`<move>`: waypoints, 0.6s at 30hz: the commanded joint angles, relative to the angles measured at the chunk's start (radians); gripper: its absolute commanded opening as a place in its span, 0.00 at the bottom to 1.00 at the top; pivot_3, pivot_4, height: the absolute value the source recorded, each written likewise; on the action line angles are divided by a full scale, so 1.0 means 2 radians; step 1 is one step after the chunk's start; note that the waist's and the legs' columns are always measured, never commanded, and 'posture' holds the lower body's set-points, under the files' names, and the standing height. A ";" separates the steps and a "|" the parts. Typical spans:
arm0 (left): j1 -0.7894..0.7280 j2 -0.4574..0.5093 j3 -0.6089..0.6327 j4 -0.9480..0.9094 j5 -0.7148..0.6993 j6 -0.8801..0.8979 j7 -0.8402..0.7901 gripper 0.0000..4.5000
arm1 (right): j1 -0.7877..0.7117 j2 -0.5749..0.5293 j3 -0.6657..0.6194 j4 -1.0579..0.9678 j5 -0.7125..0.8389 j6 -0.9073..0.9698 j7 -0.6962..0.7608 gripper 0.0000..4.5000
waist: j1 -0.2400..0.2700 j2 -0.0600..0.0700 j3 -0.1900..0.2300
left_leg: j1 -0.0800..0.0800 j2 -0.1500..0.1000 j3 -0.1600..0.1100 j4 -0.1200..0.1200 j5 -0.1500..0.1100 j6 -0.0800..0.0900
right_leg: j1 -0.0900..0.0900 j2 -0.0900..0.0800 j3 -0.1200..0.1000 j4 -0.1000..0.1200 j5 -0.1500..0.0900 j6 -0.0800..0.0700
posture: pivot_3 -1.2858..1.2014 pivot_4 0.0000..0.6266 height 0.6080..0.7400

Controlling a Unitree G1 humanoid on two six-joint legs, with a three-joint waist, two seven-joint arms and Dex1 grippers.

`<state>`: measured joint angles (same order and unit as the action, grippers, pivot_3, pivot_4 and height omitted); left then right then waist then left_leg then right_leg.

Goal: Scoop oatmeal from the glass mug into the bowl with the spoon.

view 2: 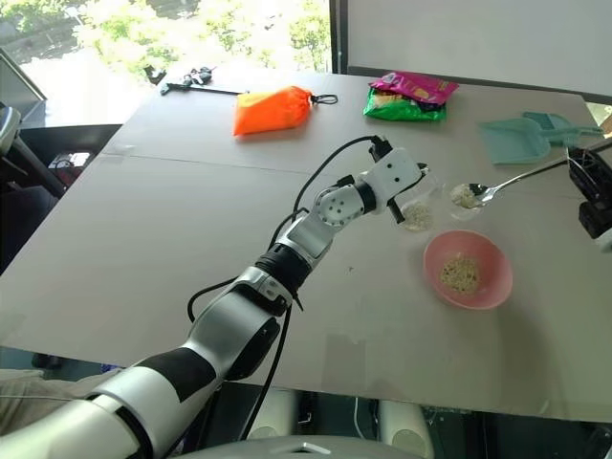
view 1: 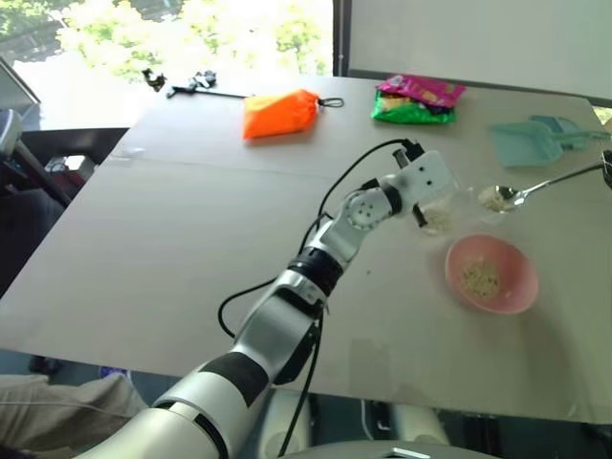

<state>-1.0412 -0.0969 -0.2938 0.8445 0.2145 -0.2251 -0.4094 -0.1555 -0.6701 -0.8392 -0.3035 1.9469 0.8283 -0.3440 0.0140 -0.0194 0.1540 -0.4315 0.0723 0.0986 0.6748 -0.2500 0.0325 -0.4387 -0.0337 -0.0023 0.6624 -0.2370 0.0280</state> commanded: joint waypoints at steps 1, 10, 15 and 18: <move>-0.024 -0.005 0.003 -0.006 0.000 -0.016 0.007 0.01 | 0.009 0.003 -0.033 -0.019 0.013 0.003 0.027 0.00 | 0.000 0.000 0.000 | 0.000 0.000 0.000 0.000 0.000 0.000 | 0.000 0.000 0.000 0.000 0.000 0.000 | 0.52 0.24 1.00; -0.026 0.000 0.004 -0.003 0.003 -0.018 0.013 0.01 | 0.051 0.004 -0.062 -0.011 0.013 0.019 0.067 0.00 | 0.000 0.000 0.000 | 0.000 0.000 0.000 0.000 0.000 0.000 | 0.000 0.000 0.000 0.000 0.000 0.000 | 0.52 0.24 1.00; -0.026 0.002 0.006 -0.003 0.005 -0.016 0.016 0.01 | 0.076 -0.005 -0.068 -0.003 0.013 0.030 0.088 0.00 | 0.000 0.000 0.000 | 0.000 0.000 0.000 0.000 0.000 0.000 | 0.000 0.000 0.000 0.000 0.000 0.000 | 0.52 0.24 1.00; -0.029 0.004 0.009 -0.001 0.005 -0.015 0.019 0.01 | 0.097 -0.018 -0.062 0.002 0.013 0.036 0.101 0.00 | 0.000 0.000 0.000 | 0.000 0.000 0.000 0.000 0.000 0.000 | 0.000 0.000 0.000 0.000 0.000 0.000 | 0.52 0.24 1.00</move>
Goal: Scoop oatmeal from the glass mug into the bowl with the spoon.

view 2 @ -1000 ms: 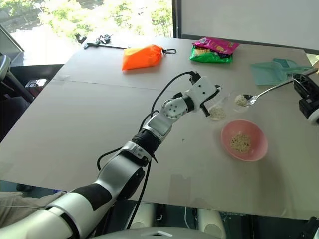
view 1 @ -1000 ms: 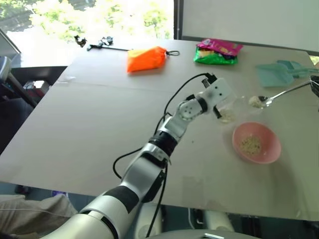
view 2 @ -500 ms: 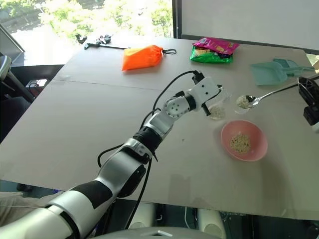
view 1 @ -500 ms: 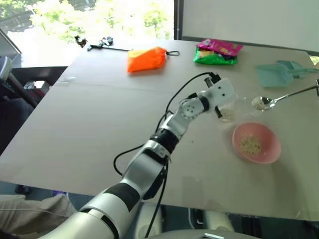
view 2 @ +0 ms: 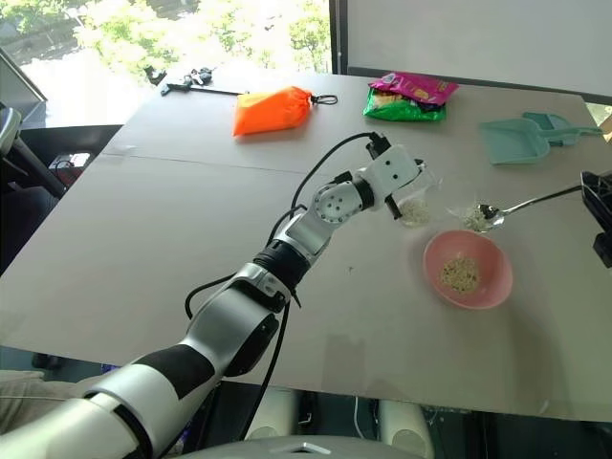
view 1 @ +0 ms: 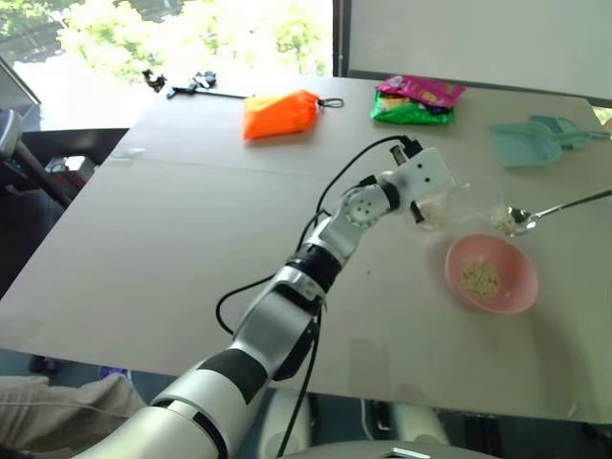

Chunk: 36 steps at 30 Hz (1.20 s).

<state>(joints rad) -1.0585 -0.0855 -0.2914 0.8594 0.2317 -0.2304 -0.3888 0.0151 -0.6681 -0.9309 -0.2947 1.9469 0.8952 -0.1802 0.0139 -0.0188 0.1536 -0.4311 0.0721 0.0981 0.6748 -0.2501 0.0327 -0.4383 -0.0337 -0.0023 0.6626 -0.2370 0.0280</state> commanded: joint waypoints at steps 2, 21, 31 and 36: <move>-0.021 -0.001 0.010 -0.008 -0.004 -0.012 0.012 0.01 | 0.028 -0.030 -0.009 -0.001 0.013 0.003 0.025 0.00 | 0.000 0.000 0.000 | 0.000 0.000 0.000 0.000 0.000 0.000 | 0.000 0.000 0.000 0.000 0.000 0.000 | 0.52 0.24 1.00; 0.003 0.034 0.019 -0.089 -0.017 -0.007 -0.003 0.01 | 0.080 -0.161 0.168 -0.194 -0.516 -0.151 0.324 0.00 | 0.001 0.001 0.000 | 0.000 0.000 -0.002 0.001 0.000 0.000 | 0.001 0.001 0.000 0.000 0.000 0.001 | 0.52 0.24 1.00; 0.050 0.056 0.031 -0.156 -0.040 0.035 -0.019 0.01 | 0.003 -0.121 0.150 -0.181 -0.501 -0.156 0.314 0.00 | -0.001 0.000 0.000 | 0.001 0.000 -0.003 0.003 0.001 -0.001 | 0.003 0.001 0.000 0.001 0.000 0.001 | 0.52 0.24 1.00; 0.088 0.056 0.053 -0.207 -0.066 0.070 -0.017 0.01 | -0.103 -0.089 0.140 -0.133 -0.350 -0.122 0.206 0.00 | 0.000 0.000 0.000 | 0.001 0.000 -0.003 0.005 0.001 -0.001 | 0.003 0.001 0.000 0.001 0.000 0.001 | 0.52 0.24 1.00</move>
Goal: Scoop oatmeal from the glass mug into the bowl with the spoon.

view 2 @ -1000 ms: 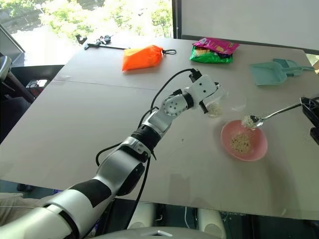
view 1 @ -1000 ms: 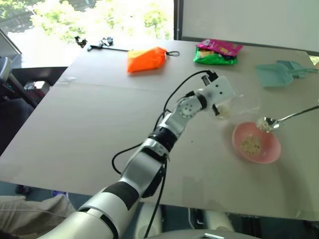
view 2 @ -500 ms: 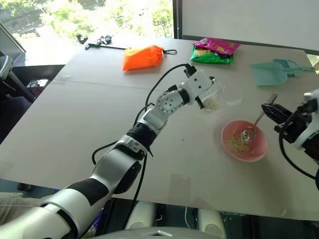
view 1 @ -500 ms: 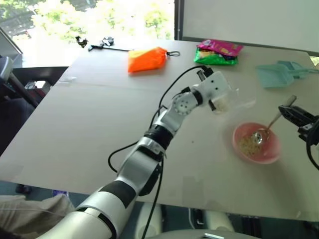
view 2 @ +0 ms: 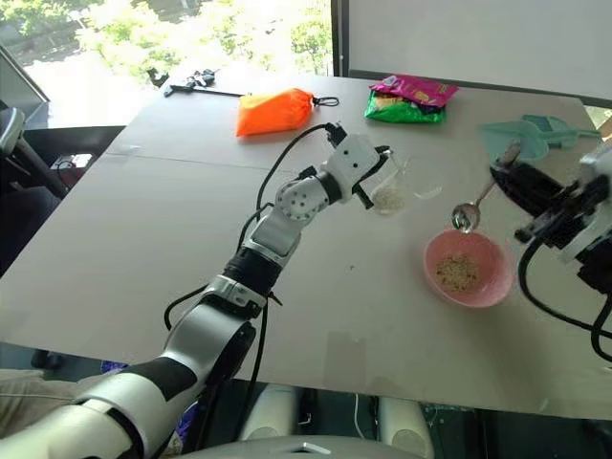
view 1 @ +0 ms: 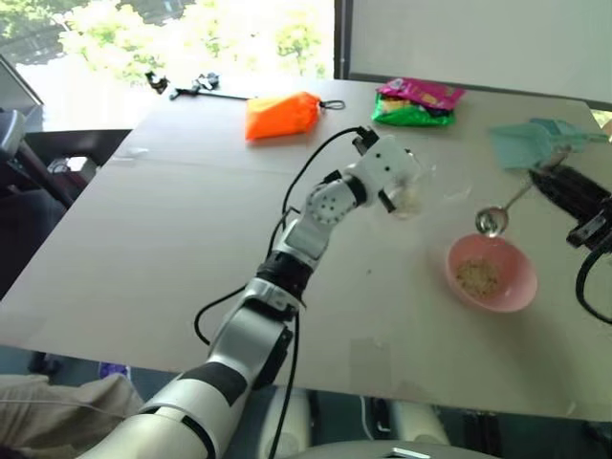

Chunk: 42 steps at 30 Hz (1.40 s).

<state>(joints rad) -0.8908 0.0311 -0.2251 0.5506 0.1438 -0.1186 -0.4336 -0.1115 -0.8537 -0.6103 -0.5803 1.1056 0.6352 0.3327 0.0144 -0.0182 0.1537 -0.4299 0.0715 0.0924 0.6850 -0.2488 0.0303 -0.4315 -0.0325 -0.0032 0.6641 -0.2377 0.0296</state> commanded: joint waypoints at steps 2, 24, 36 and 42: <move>0.023 0.003 0.028 -0.079 -0.028 0.036 0.011 0.01 | -0.087 0.012 -0.004 0.027 0.114 0.011 -0.086 0.00 | 0.000 0.000 0.000 | 0.000 0.000 0.000 0.000 0.000 0.000 | 0.000 0.000 0.000 0.000 0.000 0.000 | 0.52 0.24 1.00; 0.115 0.004 0.048 -0.247 -0.048 0.146 0.062 0.00 | -0.247 0.152 0.224 0.127 0.000 0.020 -0.057 0.07 | 0.001 0.000 0.000 | -0.001 0.000 -0.001 0.000 0.000 0.001 | 0.000 0.000 0.000 0.000 0.000 0.000 | 0.52 0.24 1.00; 0.158 -0.001 0.153 -0.220 -0.128 0.111 0.099 0.00 | -0.201 0.069 0.189 0.098 -0.103 -0.015 0.079 0.75 | 0.001 0.000 0.000 | -0.001 0.000 -0.002 0.000 -0.001 0.001 | 0.000 0.000 -0.001 0.000 0.000 0.000 | 0.52 0.24 1.00; 0.168 0.051 0.203 -0.152 -0.159 0.060 0.068 0.00 | -0.072 0.008 0.116 0.105 -0.214 -0.108 0.146 0.75 | 0.001 0.000 0.000 | -0.001 0.000 -0.002 0.000 -0.001 0.001 | 0.000 0.000 -0.001 0.000 0.000 0.000 | 0.52 0.24 1.00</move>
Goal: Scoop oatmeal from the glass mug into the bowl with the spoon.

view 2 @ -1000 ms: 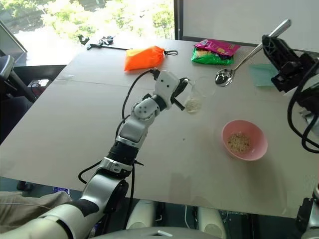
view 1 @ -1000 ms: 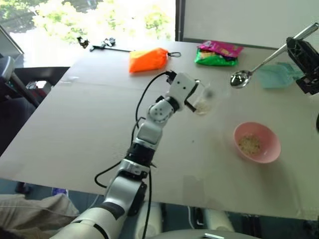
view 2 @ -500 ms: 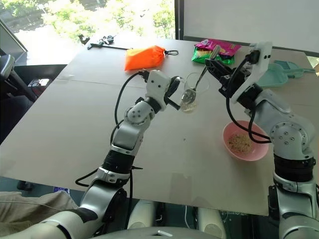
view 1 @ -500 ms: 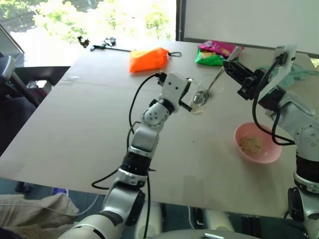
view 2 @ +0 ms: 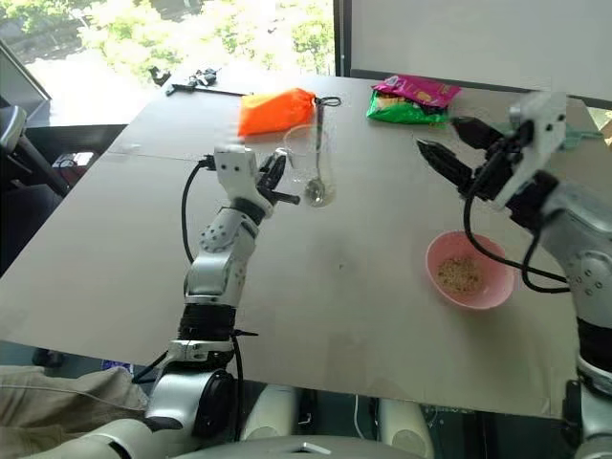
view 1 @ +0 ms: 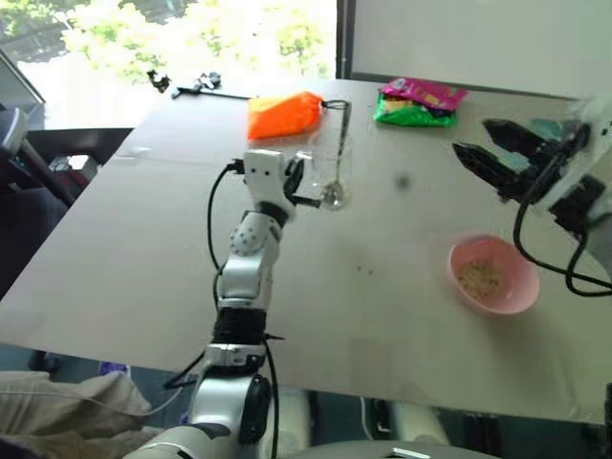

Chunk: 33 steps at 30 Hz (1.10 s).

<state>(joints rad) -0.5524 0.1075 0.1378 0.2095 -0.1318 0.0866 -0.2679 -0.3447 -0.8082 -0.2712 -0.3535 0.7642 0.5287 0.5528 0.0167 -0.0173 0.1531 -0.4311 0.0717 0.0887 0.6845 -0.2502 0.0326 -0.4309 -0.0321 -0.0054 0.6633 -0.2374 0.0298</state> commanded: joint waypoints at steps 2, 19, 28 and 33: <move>0.005 0.021 0.029 0.034 -0.027 -0.059 -0.019 0.00 | 0.083 -0.003 -0.076 -0.001 -0.060 -0.099 0.057 0.75 | -0.001 0.000 0.000 | 0.000 0.000 0.000 0.000 0.000 0.000 | 0.000 0.000 0.000 0.000 0.000 0.000 | 0.52 0.24 1.00; 0.062 0.056 0.051 0.008 -0.047 -0.057 -0.021 0.00 | 0.306 0.009 -0.196 0.020 -0.012 -0.184 0.306 0.75 | -0.003 0.000 0.000 | 0.009 0.000 0.000 -0.001 0.000 0.000 | 0.008 0.000 0.000 0.000 0.000 0.000 | 0.52 0.24 1.00; 0.050 0.068 0.054 0.024 -0.051 -0.052 -0.024 0.00 | 0.306 0.009 -0.206 -0.016 0.017 -0.176 0.311 0.75 | -0.001 0.000 0.000 | 0.009 0.000 0.000 -0.001 0.000 0.000 | 0.008 0.000 0.000 0.000 0.000 0.000 | 0.52 0.24 1.00; 0.046 0.076 0.053 0.032 -0.054 -0.052 -0.029 0.00 | 0.318 0.019 -0.214 -0.003 0.017 -0.196 0.336 0.75 | -0.001 -0.001 0.000 | 0.009 0.000 0.000 -0.001 0.000 0.000 | 0.008 0.000 0.000 -0.001 0.000 0.000 | 0.52 0.24 1.00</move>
<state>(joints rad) -0.4328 0.2469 0.2298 0.3003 -0.2170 -0.0028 -0.3127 0.2849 -0.7755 -0.6509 -0.3548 0.7774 0.1665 1.2002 0.0141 -0.0184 0.1535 -0.4139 0.0721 0.0882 0.6833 -0.2507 0.0329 -0.4139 -0.0315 -0.0054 0.6623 -0.2379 0.0295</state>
